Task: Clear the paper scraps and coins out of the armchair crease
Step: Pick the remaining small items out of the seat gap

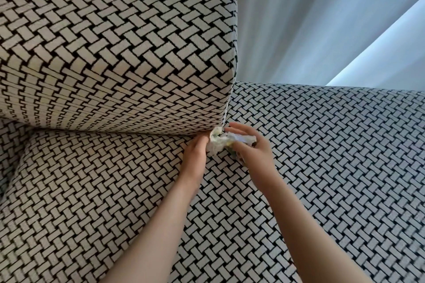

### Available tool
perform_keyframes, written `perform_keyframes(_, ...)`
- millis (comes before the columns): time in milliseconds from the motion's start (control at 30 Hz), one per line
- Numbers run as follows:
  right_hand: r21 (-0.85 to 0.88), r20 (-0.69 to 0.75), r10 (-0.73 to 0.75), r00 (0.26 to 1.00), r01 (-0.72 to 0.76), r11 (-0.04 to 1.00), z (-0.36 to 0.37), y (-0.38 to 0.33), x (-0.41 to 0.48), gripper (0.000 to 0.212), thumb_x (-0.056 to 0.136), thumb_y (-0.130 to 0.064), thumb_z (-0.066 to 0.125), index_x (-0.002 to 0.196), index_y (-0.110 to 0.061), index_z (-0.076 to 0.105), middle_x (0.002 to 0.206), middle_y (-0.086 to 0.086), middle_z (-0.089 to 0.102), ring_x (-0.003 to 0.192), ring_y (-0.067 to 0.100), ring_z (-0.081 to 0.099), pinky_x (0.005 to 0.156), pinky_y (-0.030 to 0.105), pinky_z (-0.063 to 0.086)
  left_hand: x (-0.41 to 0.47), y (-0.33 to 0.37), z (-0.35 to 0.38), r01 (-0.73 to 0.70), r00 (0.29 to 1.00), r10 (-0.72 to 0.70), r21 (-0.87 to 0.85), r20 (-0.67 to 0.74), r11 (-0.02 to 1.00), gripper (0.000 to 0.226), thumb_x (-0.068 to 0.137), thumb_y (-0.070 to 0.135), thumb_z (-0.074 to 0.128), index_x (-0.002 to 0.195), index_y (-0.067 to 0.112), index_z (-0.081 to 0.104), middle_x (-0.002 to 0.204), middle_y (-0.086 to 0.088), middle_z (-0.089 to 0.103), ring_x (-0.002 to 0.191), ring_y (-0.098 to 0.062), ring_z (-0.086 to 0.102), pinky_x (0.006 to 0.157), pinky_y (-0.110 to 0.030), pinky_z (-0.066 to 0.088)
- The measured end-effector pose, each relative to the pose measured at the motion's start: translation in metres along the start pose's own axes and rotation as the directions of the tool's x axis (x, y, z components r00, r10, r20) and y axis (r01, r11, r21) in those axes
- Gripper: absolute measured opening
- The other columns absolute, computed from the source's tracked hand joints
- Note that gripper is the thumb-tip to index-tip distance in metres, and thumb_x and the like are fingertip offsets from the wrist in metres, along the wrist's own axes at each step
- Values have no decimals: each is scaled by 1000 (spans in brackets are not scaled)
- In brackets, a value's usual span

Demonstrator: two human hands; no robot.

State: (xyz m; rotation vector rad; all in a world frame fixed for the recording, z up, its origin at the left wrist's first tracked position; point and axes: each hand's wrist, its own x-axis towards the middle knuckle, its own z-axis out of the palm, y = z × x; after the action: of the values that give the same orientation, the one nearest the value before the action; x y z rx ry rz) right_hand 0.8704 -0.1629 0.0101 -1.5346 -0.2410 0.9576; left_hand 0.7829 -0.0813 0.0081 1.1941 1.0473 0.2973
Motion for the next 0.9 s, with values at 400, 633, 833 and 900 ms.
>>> perform_keyframes(400,-5,63,152,986,-152,988,-9,-14,-7,24,87,-6,50,103,-17,65,90,9,66,82,24,60,80,41,48,-10,9,16,77,988,-52,-175,142,982,34,96,31,35,102,24,67,103,1,67,92,-10,56,77,-25,40)
perform_keyframes(633,109,-76,152,985,-144,984,4,-20,-14,18,90,-5,48,88,-16,62,76,5,63,66,18,59,59,29,49,-15,15,23,89,995,-78,-239,54,967,22,95,18,41,95,5,59,87,-11,62,80,-19,55,70,-28,45)
perform_keyframes(833,230,-244,163,956,-106,967,43,-10,-33,29,91,-3,39,80,-12,65,79,3,69,73,14,64,64,22,53,-32,12,32,84,992,-112,-357,-60,930,28,87,-9,33,83,17,45,78,-7,62,70,-16,63,61,-23,54)
perform_keyframes(900,-13,-222,-47,974,46,999,55,2,-42,33,99,-22,37,89,-15,68,84,3,70,78,10,64,72,21,50,-33,12,25,94,993,-117,-410,-31,907,32,89,-4,31,95,21,49,88,-11,65,80,-21,65,67,-26,55)
